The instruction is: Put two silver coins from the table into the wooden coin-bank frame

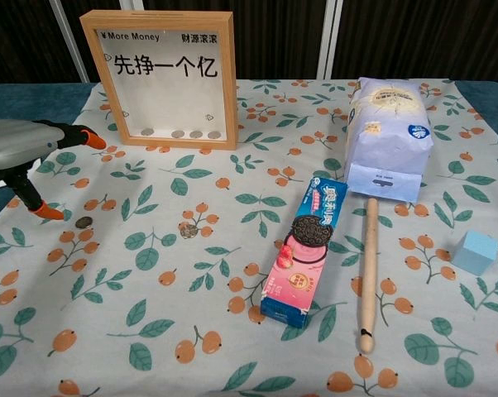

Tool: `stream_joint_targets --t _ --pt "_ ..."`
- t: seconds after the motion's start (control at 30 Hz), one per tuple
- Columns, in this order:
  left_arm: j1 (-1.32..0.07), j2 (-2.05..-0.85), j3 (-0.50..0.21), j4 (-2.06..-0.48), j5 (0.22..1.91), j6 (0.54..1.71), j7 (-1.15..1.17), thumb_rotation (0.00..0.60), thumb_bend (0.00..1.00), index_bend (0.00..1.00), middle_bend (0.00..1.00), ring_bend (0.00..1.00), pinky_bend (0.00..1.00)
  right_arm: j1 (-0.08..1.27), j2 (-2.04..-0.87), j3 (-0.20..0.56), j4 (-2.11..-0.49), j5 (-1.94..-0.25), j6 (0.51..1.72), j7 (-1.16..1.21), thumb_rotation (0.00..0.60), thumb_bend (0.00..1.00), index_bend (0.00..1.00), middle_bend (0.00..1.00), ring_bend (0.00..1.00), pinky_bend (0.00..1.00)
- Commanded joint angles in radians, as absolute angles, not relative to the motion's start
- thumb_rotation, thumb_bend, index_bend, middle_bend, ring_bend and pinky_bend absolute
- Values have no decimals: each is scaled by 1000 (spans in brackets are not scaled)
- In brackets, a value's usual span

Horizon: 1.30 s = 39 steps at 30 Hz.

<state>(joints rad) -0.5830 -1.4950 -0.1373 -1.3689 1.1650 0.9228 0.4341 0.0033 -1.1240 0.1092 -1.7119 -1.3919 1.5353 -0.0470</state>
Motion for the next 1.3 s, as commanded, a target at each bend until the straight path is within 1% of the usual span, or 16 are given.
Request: stream_joint_targets --t 0.03,0.27,1.3 --pt "-591 -1512 -128 -1353 1164 929 447 600 36 122 0 0 0 3 -1123 109 -1713 -1391 1535 -47 600 369 108 91 51 0" --pt "-601 -1534 -115 -1329 1155 926 453 600 36 122 0 0 0 2 -1121 110 -1715 -1388 1533 -49 600 369 107 91 51 0" --pt "-630 -1560 -97 -1308 1136 938 474 600 36 122 0 0 0 1 -1119 115 -1722 -1374 1528 -61 600 369 108 91 51 0"
